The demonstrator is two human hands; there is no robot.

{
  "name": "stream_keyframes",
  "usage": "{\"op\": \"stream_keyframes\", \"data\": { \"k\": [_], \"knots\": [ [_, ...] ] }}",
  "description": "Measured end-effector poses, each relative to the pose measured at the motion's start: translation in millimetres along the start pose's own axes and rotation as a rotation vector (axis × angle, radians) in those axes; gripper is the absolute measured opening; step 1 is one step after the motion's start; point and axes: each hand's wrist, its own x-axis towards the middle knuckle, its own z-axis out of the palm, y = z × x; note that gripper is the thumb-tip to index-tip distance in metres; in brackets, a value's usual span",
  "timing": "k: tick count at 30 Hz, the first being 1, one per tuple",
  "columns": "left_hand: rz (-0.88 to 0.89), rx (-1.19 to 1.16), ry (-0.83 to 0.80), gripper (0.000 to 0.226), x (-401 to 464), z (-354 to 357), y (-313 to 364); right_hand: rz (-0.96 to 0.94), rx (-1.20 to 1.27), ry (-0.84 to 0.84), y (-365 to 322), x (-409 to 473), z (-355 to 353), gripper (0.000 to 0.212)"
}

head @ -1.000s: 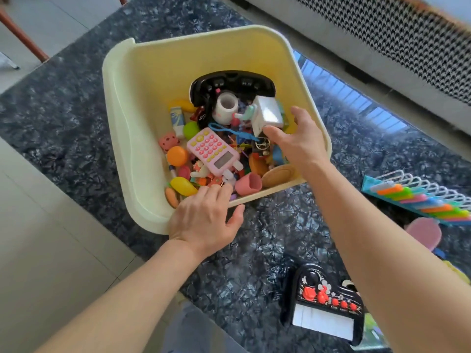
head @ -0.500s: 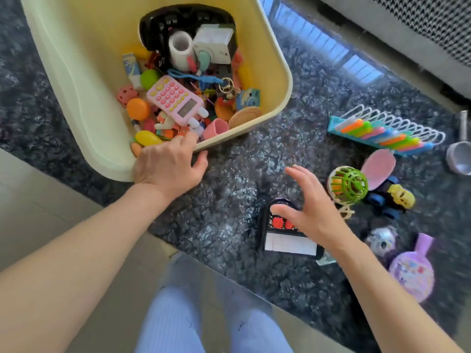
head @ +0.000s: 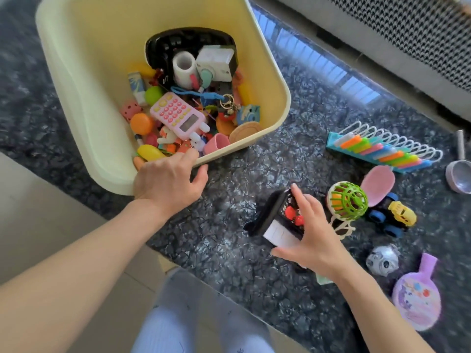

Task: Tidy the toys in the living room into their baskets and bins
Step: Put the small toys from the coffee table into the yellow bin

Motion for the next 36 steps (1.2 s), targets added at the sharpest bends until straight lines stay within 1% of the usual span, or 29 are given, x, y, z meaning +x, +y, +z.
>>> {"op": "stream_keyframes", "data": {
  "k": [2,4,6,8,9,11,12,14,17,20,23,27,30,33,36],
  "knots": [
    [0.009,-0.002,0.0,0.033,-2.5,-2.2,-0.9,-0.029,0.245,0.127,-18.9,-2.5,-25.9,0.12],
    [0.019,-0.023,-0.029,0.028,-5.8,-4.7,-2.2,-0.058,0.402,0.255,-44.5,-0.4,-56.2,0.119],
    [0.04,-0.058,-0.06,0.024,-9.3,-9.4,-6.5,-0.107,0.485,0.323,-75.4,11.4,-82.7,0.118],
    [0.097,-0.116,-0.128,0.029,-9.4,-11.5,-15.0,-0.148,0.505,0.344,-105.0,35.6,-100.8,0.121],
    [0.123,-0.172,-0.219,0.033,-6.6,-13.2,-19.8,-0.148,0.495,0.352,-118.4,51.7,-106.0,0.121],
    [0.139,-0.254,-0.41,0.032,-0.1,-16.9,-28.9,-0.103,0.457,0.35,-141.0,92.5,-107.8,0.12],
    [0.14,-0.273,-0.45,0.031,3.2,-18.7,-32.3,-0.053,0.426,0.336,-151.5,114.7,-105.3,0.121],
    [0.157,-0.283,-0.439,0.036,4.3,-19.8,-35.9,0.068,0.353,0.306,-165.0,149.8,-94.3,0.124],
    [0.172,-0.285,-0.399,0.042,2.6,-17.0,-35.4,0.24,0.185,0.254,-165.4,175.8,-71.8,0.118],
    [0.191,-0.305,-0.371,0.043,2.3,-11.0,-39.7,0.335,0.131,0.218,-159.5,182.9,-45.6,0.114],
    [0.207,-0.363,-0.323,0.04,0.3,-3.8,-42.3,0.331,0.142,0.208,-160.2,194.5,-26.5,0.111],
    [0.212,-0.397,-0.323,0.04,1.1,-2.9,-41.6,0.363,0.122,0.263,-165.2,219.0,-20.4,0.106],
    [0.219,-0.403,-0.298,0.042,2.0,0.1,-41.7,0.346,0.003,0.237,-163.6,225.6,-18.3,0.106],
    [0.253,-0.383,-0.293,0.056,-1.6,3.4,-40.4,0.253,-0.182,0.204,-157.5,216.4,-10.4,0.11],
    [0.256,-0.361,-0.285,0.06,-1.8,4.3,-39.7,0.237,-0.224,0.186,-155.9,222.1,-9.1,0.112]
  ]
}}
